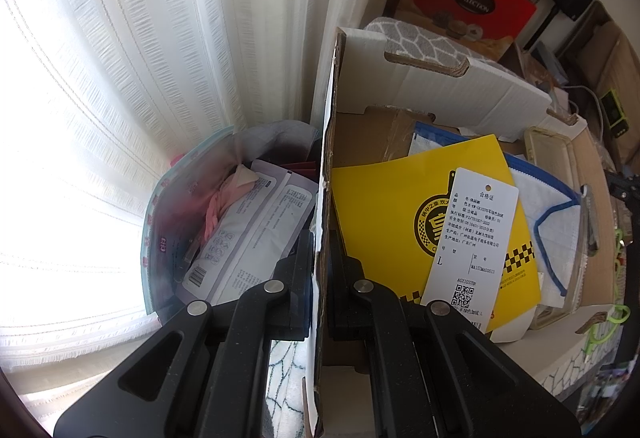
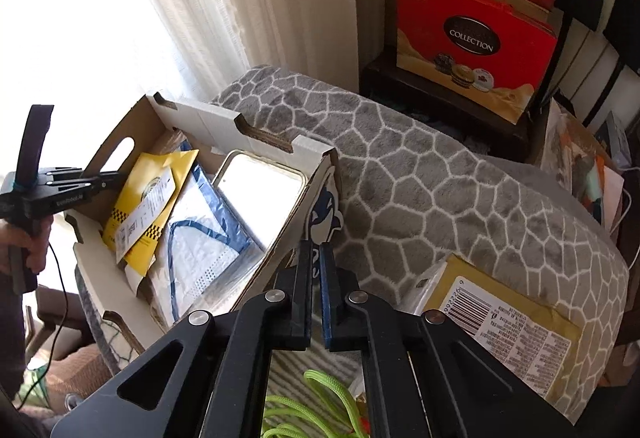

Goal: Organize objects
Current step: 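Open the right gripper and hold it beside the box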

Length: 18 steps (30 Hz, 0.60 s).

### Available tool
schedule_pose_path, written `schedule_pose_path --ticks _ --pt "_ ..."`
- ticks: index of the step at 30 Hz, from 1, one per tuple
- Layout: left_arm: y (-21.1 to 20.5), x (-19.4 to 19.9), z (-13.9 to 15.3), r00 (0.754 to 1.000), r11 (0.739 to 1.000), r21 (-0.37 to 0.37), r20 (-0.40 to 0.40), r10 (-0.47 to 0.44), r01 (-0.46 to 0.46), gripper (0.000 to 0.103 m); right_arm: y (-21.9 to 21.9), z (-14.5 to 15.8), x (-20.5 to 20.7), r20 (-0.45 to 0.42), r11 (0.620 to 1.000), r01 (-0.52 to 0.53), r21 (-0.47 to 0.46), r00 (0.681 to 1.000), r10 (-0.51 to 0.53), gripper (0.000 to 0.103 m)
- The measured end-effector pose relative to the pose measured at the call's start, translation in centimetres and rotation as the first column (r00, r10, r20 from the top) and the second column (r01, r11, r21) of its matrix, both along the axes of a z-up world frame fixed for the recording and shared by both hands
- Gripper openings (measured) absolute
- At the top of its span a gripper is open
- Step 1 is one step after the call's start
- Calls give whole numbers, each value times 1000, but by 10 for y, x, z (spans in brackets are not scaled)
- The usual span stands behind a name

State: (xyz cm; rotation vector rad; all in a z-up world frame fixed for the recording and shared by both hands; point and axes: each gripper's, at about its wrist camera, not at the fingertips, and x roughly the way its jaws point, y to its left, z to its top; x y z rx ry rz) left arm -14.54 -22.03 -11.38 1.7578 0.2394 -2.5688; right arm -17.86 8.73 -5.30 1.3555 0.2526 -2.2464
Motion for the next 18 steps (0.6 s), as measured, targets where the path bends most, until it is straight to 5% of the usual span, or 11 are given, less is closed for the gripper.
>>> schedule_pose_path --ticks 5,7,18 --pt "-1 0 -1 1000 1000 5 -1 0 1 4 4 -2 -7 3 998 39 48 999 -39 14" --pt "-2 0 -1 1000 1000 5 1 -1 1 4 9 1 -12 29 999 44 5 999 -44 57" --pt "2 -1 0 1000 999 -37 -7 -24 24 4 -7 -5 5 -21 979 -134 152 990 138 52"
